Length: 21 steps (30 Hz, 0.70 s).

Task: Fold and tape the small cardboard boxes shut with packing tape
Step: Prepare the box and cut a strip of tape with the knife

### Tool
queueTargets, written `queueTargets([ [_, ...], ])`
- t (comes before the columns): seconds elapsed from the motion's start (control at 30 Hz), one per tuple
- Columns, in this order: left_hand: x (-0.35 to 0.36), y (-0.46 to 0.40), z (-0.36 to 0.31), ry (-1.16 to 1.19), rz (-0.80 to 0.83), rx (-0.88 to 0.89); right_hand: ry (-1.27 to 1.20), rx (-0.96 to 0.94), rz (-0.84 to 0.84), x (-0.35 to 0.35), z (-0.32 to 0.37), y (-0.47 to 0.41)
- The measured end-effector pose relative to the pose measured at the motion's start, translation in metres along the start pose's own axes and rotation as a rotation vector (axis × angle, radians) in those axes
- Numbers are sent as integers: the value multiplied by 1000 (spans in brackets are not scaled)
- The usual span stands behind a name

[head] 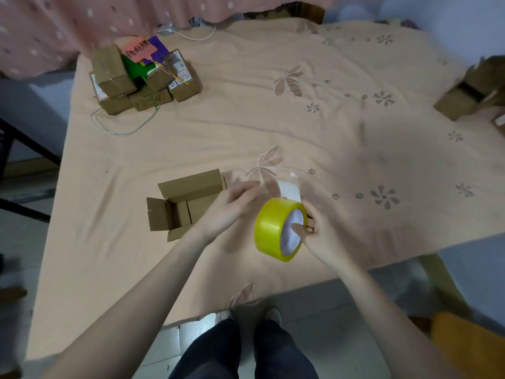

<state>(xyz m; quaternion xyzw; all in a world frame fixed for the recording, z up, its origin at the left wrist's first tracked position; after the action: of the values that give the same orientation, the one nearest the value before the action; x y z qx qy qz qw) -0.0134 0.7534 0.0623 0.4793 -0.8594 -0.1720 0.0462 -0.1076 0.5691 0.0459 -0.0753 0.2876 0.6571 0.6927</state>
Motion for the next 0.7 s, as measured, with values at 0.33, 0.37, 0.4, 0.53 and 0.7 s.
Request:
queueTargets([
  [0.33,10,17,-54,170,-42,173,-7,-178,47,3,47,-5],
  [0.37,10,20,-57,146,-96,216,-25,-172,46,3,47,-5],
  [0.4,8,22,-60,125,-149,252,-63,-160,44,4,47,-6],
  [0.53,1,27,-60,117,-300,322,-142,-146,34,11,45,-4],
  [0.7,-3,29,-45,264,-335,269,26,-386,-42,4,62,3],
])
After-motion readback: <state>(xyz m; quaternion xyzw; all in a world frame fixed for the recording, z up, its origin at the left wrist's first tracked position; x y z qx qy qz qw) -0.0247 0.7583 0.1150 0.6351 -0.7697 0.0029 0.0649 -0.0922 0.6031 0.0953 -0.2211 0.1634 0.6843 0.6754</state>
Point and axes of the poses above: each hand's wrist, its own y-axis away from the middle knuckle, its own x-axis out of the palm, z = x × y, the point moved 1 cm from there along -y, towards the middle knuckle, and after that the axes turned 3 degrees about y, right-handed, at the moved point
